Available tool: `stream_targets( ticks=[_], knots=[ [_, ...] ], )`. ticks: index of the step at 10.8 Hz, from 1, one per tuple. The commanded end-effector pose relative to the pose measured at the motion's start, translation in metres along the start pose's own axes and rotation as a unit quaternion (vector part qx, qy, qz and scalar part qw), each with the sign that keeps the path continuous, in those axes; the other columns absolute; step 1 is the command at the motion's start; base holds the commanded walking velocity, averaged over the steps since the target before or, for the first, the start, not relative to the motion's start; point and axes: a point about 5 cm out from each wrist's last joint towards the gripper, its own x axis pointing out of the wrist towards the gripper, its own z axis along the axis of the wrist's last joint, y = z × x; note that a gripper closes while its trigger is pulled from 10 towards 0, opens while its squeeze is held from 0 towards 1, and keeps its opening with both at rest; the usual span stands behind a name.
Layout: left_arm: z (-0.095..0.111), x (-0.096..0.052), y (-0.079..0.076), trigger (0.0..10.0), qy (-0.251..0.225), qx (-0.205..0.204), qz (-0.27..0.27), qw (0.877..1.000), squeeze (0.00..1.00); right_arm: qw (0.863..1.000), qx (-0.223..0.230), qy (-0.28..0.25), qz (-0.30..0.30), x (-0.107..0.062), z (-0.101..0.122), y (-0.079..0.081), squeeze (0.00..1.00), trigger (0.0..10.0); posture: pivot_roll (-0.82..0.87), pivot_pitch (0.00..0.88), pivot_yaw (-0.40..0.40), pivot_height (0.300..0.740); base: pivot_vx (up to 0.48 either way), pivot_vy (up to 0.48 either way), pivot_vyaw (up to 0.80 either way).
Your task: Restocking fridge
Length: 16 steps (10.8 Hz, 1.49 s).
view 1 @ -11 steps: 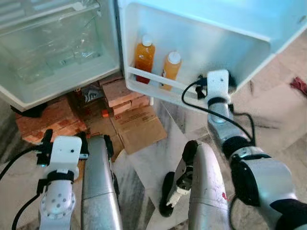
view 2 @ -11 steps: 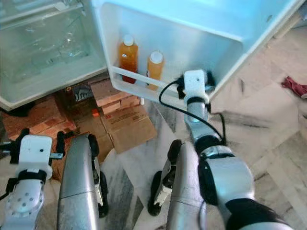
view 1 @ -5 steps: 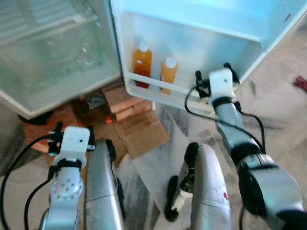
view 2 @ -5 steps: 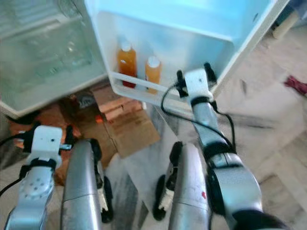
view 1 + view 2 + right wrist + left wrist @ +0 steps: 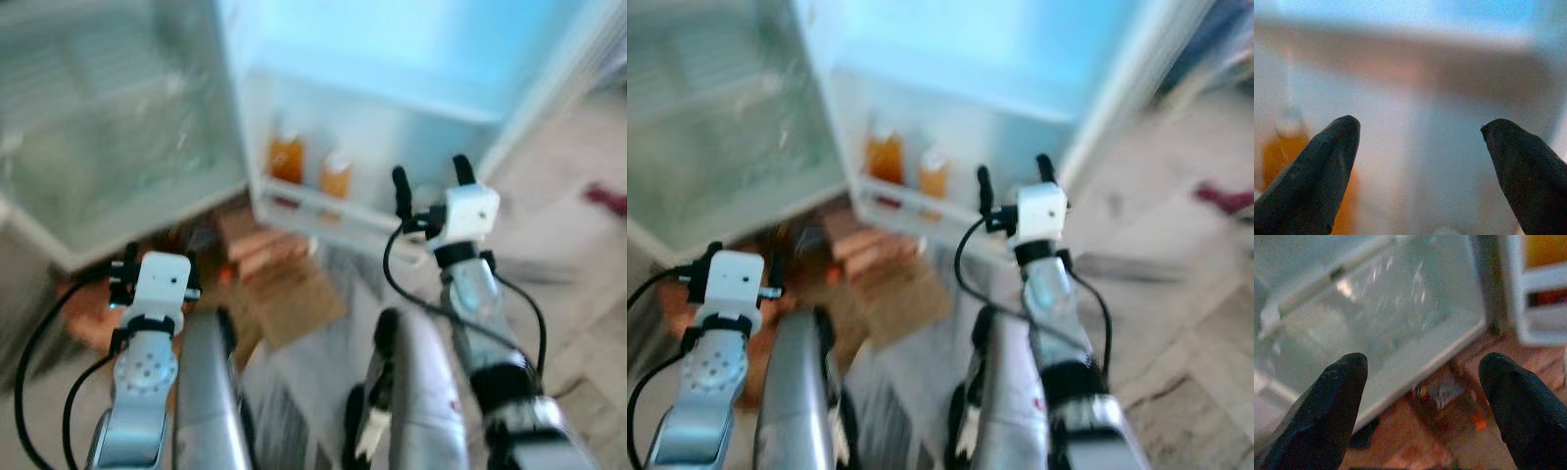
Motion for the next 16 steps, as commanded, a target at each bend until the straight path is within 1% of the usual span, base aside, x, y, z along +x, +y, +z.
stream_targets(
  ticks=[1, 2, 3, 4, 5, 7, 8, 9, 11, 12, 13, 14, 15, 16],
  knots=[
    [-0.004, 0.001, -0.002, 10.0, 0.002, -0.003, 0.002, 1.000, 0.00, 1.000, 0.019, -0.005, -0.007, -0.001, 0.004, 0.002, 1.00, 10.0, 0.15, 0.047, -0.024, 0.481, 0.000, 0.000, 0.00],
    [-0.004, 0.002, -0.003, 10.0, -0.001, -0.005, 0.001, 1.000, 0.00, 1.000, 0.013, -0.012, -0.010, 0.002, 0.007, 0.002, 1.00, 10.0, 0.15, 0.045, -0.024, 0.481, 0.000, 0.000, 0.00],
    [-0.002, 0.004, -0.005, 10.0, -0.008, -0.009, 0.000, 1.000, 0.00, 1.000, -0.002, -0.021, -0.013, 0.008, 0.013, -0.003, 1.00, 10.0, 0.15, 0.034, -0.028, 0.481, 0.000, 0.000, 0.00],
    [-0.003, 0.004, -0.005, 10.0, -0.007, -0.007, 0.003, 1.000, 0.00, 1.000, -0.007, -0.016, -0.009, 0.004, 0.015, -0.007, 1.00, 10.0, 0.15, 0.028, -0.032, 0.481, 0.000, 0.000, 0.00],
    [-0.006, 0.003, -0.004, 10.0, -0.004, -0.002, 0.007, 1.000, 0.00, 1.000, -0.007, -0.002, -0.005, -0.006, 0.015, -0.009, 1.00, 10.0, 0.15, 0.023, -0.036, 0.481, 0.000, 0.000, 0.00],
    [-0.009, 0.002, -0.005, 10.0, -0.002, -0.005, 0.006, 1.000, 0.00, 0.999, 0.008, 0.048, 0.008, -0.034, 0.004, -0.006, 1.00, 10.0, 0.14, 0.020, -0.038, 0.481, 0.000, 0.000, 0.00],
    [-0.009, 0.003, -0.008, 10.0, -0.004, -0.006, 0.002, 1.000, 0.00, 0.996, 0.021, 0.079, 0.017, -0.050, -0.003, -0.001, 0.47, 10.0, 0.12, 0.017, -0.032, 0.481, 0.000, 0.000, 0.00],
    [-0.009, 0.005, -0.011, 10.0, -0.007, -0.009, -0.002, 1.000, 0.00, 0.995, 0.028, 0.095, 0.022, -0.058, -0.007, 0.005, 0.00, 10.0, 0.12, 0.014, -0.028, 0.481, 0.000, -0.480, 0.00],
    [-0.009, 0.009, -0.013, 10.0, -0.002, -0.010, 0.014, 1.000, 0.00, 0.992, 0.033, 0.124, 0.024, -0.062, -0.011, 0.008, 0.00, 10.0, 0.12, 0.010, -0.023, 0.481, 0.000, -0.480, 0.00],
    [-0.010, 0.010, -0.015, 10.0, -0.002, -0.006, 0.010, 1.000, 0.00, 0.987, 0.029, 0.155, 0.025, -0.057, -0.016, 0.008, 0.00, 10.0, 0.11, 0.009, -0.024, 0.481, 0.000, -0.472, 0.00],
    [-0.012, 0.009, -0.016, 10.0, -0.001, -0.006, 0.009, 1.000, 0.00, 0.987, 0.028, 0.152, 0.038, -0.053, -0.013, 0.011, 0.00, 10.0, 0.11, 0.008, -0.025, 0.481, 0.000, -0.469, 0.00],
    [-0.009, 0.007, -0.018, 10.0, -0.017, -0.021, 0.005, 1.000, 0.00, 0.986, 0.041, 0.156, 0.046, -0.049, -0.012, 0.014, 0.00, 10.0, 0.11, 0.010, -0.029, 0.481, 0.000, 0.000, 0.00],
    [-0.010, 0.007, -0.019, 10.0, -0.010, -0.024, 0.002, 1.000, 0.00, 0.985, 0.071, 0.146, 0.066, -0.043, -0.007, 0.018, 0.00, 10.0, 0.11, 0.011, -0.031, 0.481, 0.000, 0.000, 0.00],
    [-0.010, 0.007, -0.019, 10.0, -0.011, -0.024, 0.002, 1.000, 0.00, 0.985, 0.072, 0.143, 0.067, -0.040, -0.004, 0.019, 0.00, 10.0, 0.11, 0.011, -0.031, 0.491, 0.000, 0.000, 0.00]
  ],
)
